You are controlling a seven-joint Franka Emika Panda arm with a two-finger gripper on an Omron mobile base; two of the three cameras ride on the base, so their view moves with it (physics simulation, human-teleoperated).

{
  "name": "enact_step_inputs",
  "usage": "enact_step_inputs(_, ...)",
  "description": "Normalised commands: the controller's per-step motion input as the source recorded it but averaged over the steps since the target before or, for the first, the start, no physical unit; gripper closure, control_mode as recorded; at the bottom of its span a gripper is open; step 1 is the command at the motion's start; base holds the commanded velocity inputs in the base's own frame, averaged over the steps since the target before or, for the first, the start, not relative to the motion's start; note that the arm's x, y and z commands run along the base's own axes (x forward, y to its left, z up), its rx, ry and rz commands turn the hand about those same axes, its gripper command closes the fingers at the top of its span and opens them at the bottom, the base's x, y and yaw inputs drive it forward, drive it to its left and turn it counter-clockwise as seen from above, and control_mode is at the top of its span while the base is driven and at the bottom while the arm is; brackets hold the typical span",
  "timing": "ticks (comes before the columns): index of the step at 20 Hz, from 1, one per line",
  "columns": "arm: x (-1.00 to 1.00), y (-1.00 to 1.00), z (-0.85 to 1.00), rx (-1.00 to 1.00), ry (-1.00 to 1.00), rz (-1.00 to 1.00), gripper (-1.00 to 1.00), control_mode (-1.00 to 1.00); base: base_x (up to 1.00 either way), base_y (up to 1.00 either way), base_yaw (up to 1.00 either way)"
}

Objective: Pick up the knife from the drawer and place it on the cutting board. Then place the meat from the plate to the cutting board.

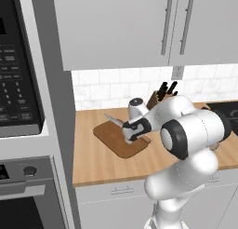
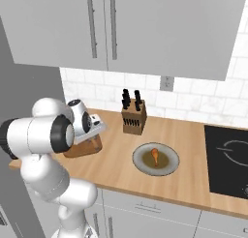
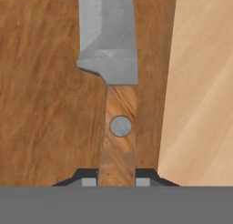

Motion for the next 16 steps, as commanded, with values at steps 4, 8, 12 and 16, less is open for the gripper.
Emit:
enact_step_inputs(4, 0.43, 0.20, -0.20, 0.00, 0.02, 0.00, 1.00, -1.00, 0.00, 0.00, 0.00)
enact_step_inputs(8, 0.37, 0.21, -0.20, 0.00, 0.04, 0.00, 1.00, -1.00, 0.00, 0.00, 0.00)
enact_step_inputs(12, 0.35, 0.20, -0.15, 0.00, 0.03, 0.00, -1.00, -1.00, 0.00, 0.00, 0.00)
enact_step_inputs(16, 0.04, 0.06, -0.02, 0.00, 0.00, 0.00, -1.00, -1.00, 0.00, 0.00, 0.00)
